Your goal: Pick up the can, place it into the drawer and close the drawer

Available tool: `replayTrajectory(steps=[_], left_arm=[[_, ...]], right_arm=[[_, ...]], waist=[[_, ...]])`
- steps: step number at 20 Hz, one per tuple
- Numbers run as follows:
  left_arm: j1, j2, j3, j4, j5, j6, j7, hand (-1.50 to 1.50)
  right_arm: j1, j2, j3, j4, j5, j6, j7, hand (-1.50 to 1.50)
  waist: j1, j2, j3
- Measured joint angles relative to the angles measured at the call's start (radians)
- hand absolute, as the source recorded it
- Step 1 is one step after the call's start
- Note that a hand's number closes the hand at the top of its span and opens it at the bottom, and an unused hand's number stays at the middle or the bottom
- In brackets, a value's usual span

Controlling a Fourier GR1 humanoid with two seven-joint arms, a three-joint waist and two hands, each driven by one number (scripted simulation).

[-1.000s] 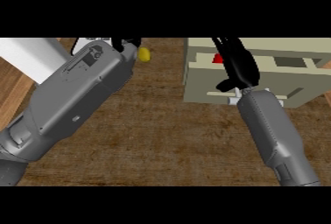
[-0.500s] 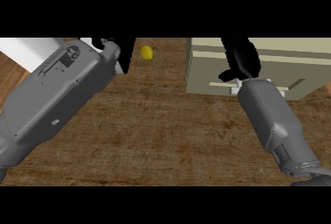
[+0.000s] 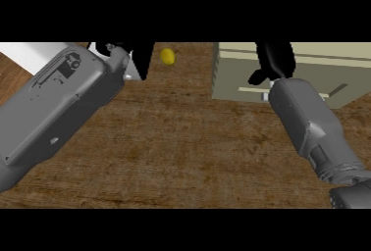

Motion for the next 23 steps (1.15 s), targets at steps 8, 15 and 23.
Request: replayTrajectory(steps=[8,15,23], left_arm=[[0.034,0.013,-0.006,-0.062,-0.018,0.007,0.021,-1.5],[0.047,0.03,-0.002,-0.095,-0.023,0.0,0.037,-1.5],[0.077,0.047,-0.004,-0.137,-0.031,0.004,0.047,-1.5]], right_arm=[[-0.076,-0.042,-0.013,0.097,0.012,0.04,0.007,-1.5],[-0.108,-0.044,-0.126,0.13,-0.112,0.15,-0.143,-1.5],[-0.126,-0.037,-0.331,0.126,-0.327,0.276,-0.283,-1.5]], waist=[[0.014,0.016,0.008],[0.011,0.018,0.012],[0.007,0.012,0.011]])
